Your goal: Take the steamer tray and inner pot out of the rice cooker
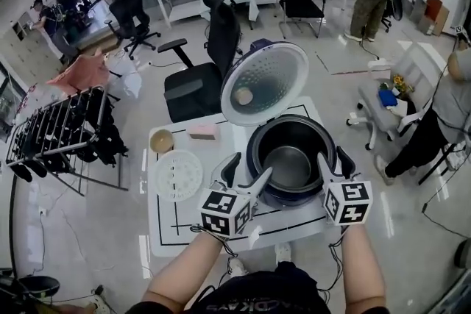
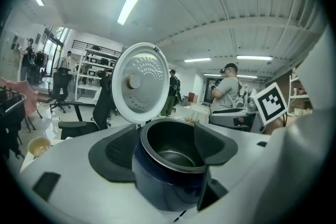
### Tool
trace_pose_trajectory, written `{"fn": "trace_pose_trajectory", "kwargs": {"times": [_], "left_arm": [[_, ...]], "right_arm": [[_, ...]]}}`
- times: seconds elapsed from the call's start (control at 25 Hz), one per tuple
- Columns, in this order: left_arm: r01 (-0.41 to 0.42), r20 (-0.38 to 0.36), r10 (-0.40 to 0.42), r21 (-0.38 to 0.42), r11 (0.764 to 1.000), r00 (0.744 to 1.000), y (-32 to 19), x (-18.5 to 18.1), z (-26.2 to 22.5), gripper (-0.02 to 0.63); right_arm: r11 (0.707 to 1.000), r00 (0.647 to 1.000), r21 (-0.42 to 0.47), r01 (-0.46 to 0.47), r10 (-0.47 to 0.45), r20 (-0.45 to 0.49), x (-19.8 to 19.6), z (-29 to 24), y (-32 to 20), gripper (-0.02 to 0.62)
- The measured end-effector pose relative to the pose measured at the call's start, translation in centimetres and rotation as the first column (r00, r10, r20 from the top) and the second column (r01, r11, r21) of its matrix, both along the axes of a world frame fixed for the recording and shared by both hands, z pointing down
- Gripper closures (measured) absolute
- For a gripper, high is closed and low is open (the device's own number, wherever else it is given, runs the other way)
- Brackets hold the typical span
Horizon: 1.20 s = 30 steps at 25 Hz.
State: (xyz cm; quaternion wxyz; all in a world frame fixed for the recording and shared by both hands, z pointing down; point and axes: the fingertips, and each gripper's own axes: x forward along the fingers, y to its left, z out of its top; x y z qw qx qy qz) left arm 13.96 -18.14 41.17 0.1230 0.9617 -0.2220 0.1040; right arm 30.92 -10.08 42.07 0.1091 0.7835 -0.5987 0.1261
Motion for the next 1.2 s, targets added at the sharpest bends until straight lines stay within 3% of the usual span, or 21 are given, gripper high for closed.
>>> {"fn": "trace_pose_trajectory", "kwargs": {"times": [0.4, 0.76, 1.2], "left_arm": [[0.100, 0.061, -0.098, -0.043, 0.994, 0.993, -0.6, 2.4, 3.6, 0.272], [0.195, 0.098, -0.188, -0.066, 0.979, 0.977, -0.7, 2.6, 5.6, 0.272], [0.298, 0.120, -0.287, -0.079, 0.951, 0.950, -1.7, 3.4, 7.3, 0.273]], "right_arm": [[0.995, 0.986, -0.036, 0.089, -0.083, 0.142, 2.6, 3.8, -1.7, 0.407], [0.988, 0.952, -0.037, 0.148, -0.132, 0.278, 3.6, 6.0, -2.8, 0.407], [0.984, 0.934, -0.014, 0.177, -0.164, 0.318, 4.1, 6.4, -3.6, 0.407]]}}
